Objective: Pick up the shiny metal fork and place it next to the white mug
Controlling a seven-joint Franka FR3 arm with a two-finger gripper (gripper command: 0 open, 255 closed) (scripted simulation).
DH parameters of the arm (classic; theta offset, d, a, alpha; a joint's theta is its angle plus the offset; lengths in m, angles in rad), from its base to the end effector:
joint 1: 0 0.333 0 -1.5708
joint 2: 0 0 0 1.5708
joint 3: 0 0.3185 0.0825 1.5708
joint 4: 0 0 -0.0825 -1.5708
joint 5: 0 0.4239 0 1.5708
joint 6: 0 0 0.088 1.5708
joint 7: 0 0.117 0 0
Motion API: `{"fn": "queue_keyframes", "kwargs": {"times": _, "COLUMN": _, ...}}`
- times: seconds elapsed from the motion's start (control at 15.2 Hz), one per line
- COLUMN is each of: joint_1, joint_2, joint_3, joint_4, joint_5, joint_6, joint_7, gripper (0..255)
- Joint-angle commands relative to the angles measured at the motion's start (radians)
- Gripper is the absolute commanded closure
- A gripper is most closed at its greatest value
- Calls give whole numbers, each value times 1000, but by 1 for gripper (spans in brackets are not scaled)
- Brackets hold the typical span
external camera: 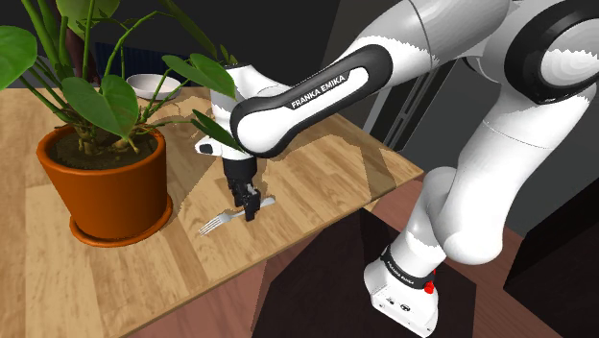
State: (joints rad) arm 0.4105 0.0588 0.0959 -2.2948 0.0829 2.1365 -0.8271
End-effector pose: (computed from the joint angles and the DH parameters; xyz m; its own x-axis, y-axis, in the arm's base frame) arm 0.4531 0.2565 0.2727 0.2737 0.9567 -0.0994 0.9356 -0.2888 -0.2030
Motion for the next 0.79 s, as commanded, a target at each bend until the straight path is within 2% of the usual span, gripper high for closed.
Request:
{"fn": "queue_keyframes", "kwargs": {"times": 0.0, "joint_1": 0, "joint_2": 0, "joint_3": 0, "joint_4": 0, "joint_5": 0, "joint_6": 0, "joint_7": 0, "gripper": 255}}
{"fn": "queue_keyframes", "kwargs": {"times": 0.53, "joint_1": 0, "joint_2": 0, "joint_3": 0, "joint_4": 0, "joint_5": 0, "joint_6": 0, "joint_7": 0, "gripper": 255}}
{"fn": "queue_keyframes", "kwargs": {"times": 0.73, "joint_1": -1, "joint_2": -26, "joint_3": 0, "joint_4": 13, "joint_5": 1, "joint_6": -40, "joint_7": 1, "gripper": 255}}
